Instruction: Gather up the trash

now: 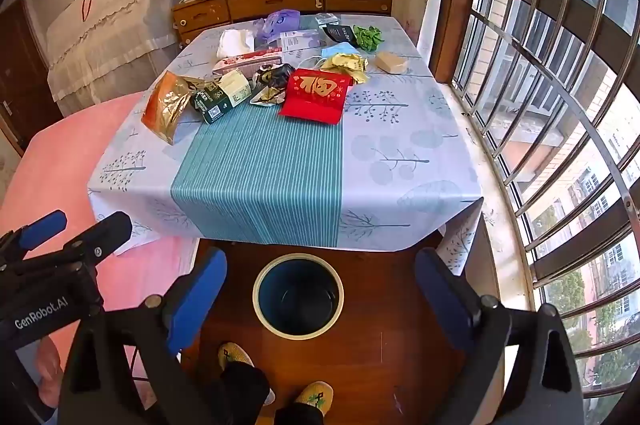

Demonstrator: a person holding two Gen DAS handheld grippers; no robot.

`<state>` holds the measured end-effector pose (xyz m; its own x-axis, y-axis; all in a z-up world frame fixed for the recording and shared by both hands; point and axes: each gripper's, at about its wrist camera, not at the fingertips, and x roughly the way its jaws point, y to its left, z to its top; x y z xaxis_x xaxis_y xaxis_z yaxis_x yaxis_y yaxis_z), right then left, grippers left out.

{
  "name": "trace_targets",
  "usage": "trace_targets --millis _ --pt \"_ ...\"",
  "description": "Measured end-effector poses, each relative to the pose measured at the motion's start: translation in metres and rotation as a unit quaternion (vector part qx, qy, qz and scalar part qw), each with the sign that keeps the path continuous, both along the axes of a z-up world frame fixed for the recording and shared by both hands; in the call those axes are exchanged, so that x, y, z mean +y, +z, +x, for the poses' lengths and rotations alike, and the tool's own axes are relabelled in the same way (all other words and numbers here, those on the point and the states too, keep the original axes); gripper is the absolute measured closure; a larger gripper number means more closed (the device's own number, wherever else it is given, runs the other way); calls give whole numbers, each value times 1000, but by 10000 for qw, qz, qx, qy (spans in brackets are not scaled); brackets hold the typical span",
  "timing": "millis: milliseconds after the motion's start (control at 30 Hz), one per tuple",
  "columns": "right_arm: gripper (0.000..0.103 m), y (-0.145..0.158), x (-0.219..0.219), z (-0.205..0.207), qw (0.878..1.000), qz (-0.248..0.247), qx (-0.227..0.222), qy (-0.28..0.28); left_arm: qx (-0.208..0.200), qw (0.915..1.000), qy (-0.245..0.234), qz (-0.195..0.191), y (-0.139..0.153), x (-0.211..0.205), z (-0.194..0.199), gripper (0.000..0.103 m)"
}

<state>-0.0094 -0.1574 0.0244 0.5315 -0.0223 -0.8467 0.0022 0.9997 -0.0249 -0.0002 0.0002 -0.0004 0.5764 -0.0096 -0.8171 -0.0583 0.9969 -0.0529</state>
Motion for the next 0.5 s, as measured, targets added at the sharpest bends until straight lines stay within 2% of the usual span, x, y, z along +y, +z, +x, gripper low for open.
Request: trace_targets --millis 500 --pt "7 6 2 -2 9997 146 -199 46 39 9999 -78 -53 -5 0 2 4"
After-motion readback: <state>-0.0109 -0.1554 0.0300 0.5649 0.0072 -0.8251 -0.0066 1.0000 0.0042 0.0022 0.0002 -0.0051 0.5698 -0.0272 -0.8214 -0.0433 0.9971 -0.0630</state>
